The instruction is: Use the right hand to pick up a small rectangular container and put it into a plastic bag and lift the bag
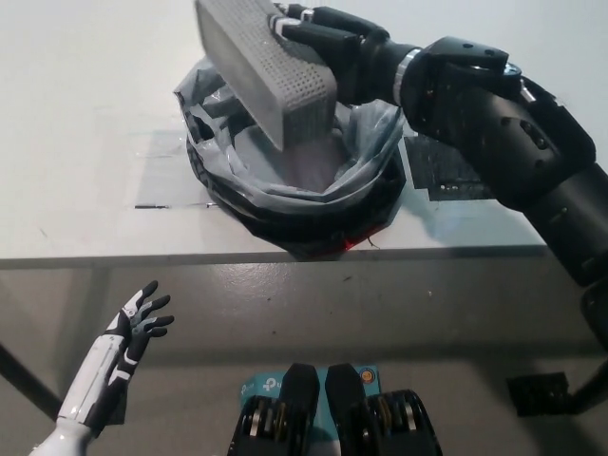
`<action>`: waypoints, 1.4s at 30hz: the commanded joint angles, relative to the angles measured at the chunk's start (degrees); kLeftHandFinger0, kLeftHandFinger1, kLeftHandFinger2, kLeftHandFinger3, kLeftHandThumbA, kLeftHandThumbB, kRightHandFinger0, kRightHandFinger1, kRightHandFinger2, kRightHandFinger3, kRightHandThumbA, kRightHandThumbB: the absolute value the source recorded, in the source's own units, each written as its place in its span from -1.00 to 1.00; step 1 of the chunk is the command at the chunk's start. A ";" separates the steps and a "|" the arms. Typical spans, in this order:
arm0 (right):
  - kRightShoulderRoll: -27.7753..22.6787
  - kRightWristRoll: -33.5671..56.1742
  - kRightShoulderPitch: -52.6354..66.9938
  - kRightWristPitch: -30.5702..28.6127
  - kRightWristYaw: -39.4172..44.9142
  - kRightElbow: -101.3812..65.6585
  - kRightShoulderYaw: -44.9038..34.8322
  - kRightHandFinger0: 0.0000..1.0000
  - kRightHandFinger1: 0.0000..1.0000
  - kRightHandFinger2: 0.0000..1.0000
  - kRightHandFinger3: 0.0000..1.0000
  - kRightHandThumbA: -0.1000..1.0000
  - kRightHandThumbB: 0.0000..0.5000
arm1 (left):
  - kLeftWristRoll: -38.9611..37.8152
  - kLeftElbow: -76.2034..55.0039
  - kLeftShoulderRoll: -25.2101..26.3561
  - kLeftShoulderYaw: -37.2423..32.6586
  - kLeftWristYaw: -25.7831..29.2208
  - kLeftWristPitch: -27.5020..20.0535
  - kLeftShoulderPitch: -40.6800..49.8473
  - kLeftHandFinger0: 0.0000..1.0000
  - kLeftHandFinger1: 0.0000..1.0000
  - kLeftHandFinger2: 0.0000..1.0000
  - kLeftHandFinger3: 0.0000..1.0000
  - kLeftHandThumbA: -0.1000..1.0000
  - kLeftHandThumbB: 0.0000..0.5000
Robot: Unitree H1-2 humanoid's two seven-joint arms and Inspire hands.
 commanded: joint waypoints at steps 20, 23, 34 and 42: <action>-2.77 -23.77 -4.14 -0.01 16.26 2.85 12.57 1.00 1.00 1.00 1.00 -0.15 0.36 | 0.77 -2.23 1.70 -0.58 -1.16 -0.44 -0.85 0.68 0.65 0.82 1.00 1.00 -0.56; -4.22 -31.91 -3.63 -0.34 21.08 -1.61 14.99 1.00 1.00 1.00 1.00 0.24 0.84 | 0.43 -2.19 1.73 -0.58 -1.33 -0.13 -1.12 0.68 0.65 0.82 1.00 1.00 -0.54; -5.26 -44.46 -5.67 -1.95 23.75 -5.20 20.94 1.00 1.00 1.00 1.00 0.43 0.63 | 0.23 -1.97 1.86 -0.44 -1.42 -0.18 -1.60 0.68 0.64 0.81 1.00 1.00 -0.45; -6.08 -50.83 -5.70 -0.57 22.51 -9.62 18.04 1.00 1.00 1.00 1.00 0.59 0.59 | -0.20 -1.22 1.92 -0.24 -1.78 -0.71 -2.00 0.72 0.64 0.81 1.00 1.00 -0.36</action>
